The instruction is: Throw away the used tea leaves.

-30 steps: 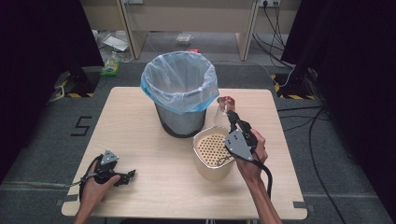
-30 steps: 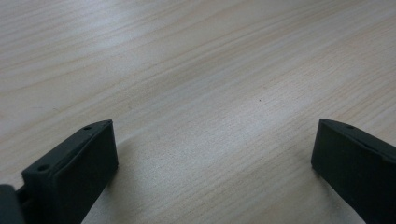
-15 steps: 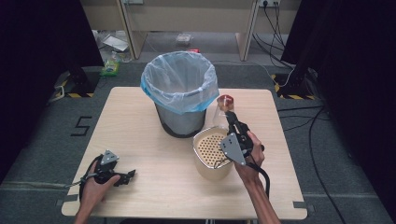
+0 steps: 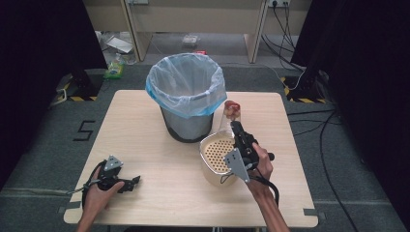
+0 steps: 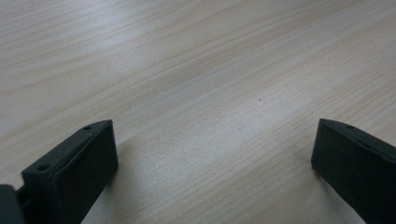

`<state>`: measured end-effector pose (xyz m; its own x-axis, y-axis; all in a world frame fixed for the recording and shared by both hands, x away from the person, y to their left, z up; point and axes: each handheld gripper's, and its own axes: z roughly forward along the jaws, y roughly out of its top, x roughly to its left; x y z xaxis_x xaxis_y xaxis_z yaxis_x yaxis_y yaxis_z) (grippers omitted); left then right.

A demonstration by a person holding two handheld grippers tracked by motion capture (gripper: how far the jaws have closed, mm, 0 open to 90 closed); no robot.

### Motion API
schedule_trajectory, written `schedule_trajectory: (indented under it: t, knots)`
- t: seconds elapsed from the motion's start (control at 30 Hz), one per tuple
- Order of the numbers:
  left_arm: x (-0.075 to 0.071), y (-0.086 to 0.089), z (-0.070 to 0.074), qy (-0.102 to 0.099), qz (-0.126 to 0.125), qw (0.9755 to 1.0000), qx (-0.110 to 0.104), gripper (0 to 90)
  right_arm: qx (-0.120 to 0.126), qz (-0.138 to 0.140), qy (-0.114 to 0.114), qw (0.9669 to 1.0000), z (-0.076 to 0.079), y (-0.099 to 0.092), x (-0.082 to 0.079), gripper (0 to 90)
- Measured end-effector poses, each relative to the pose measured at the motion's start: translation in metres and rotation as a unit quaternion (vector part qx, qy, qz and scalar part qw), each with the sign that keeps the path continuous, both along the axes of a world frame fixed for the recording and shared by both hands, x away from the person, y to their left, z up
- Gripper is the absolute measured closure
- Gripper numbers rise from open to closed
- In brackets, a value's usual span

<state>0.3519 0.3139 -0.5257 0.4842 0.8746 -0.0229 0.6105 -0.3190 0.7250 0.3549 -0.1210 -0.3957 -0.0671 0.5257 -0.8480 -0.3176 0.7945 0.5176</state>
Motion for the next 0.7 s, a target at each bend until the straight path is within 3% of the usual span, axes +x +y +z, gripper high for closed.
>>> schedule_trajectory:
  t: [0.03,0.07,0.1,0.13,0.17,0.3,0.33,0.4,0.47,0.6,0.7]
  knots:
    - [-0.0001,0.0,0.0,0.0,0.0,1.0,0.0,0.0,0.002,-0.001,0.006,1.0,-0.0047,0.0004,-0.0017,87.8]
    - [-0.0001,0.0,0.0,0.0,0.0,1.0,0.0,0.0,-0.011,-0.001,-0.002,0.9999,-0.0063,0.0012,-0.0035,87.9]
    - [0.0,0.0001,0.0,0.0,0.0,1.0,0.0,0.0,-0.007,-0.002,-0.002,1.0,-0.0072,0.0008,-0.0035,87.9]
    - [0.0,0.0001,0.0,0.0,0.0,1.0,0.0,0.0,0.0,-0.002,0.002,1.0,-0.0074,0.0005,-0.0041,87.9]
    - [-0.0001,0.0,0.0,0.0,0.0,1.0,0.0,0.0,-0.005,0.001,-0.007,1.0,-0.0065,0.0006,-0.0055,87.9]
    - [0.0,0.0,0.0,0.0,0.0,1.0,0.0,0.0,-0.007,-0.001,-0.005,1.0,-0.0067,0.0009,-0.0047,87.8]
    - [-0.0001,0.0,0.0,0.0,0.0,1.0,0.0,0.0,-0.017,0.0,-0.014,0.9998,-0.007,0.0016,-0.0052,87.9]
    - [-0.0002,0.0,0.0,0.0,0.0,1.0,0.0,0.0,-0.006,-0.005,-0.003,1.0,-0.0077,0.0002,-0.0038,87.9]
    - [-0.0001,0.0001,0.0,0.0,0.0,1.0,0.0,0.0,-0.021,-0.003,-0.017,0.9996,-0.0056,0.0029,-0.0062,87.9]
    - [-0.0001,0.0,0.0,0.0,0.0,1.0,0.0,0.0,-0.02,-0.004,-0.01,0.9997,-0.0067,0.0031,-0.0043,87.9]
    - [-0.0002,0.0,0.0,0.0,0.0,1.0,0.0,0.0,-0.019,0.001,-0.019,0.9996,-0.005,0.003,-0.0063,87.9]
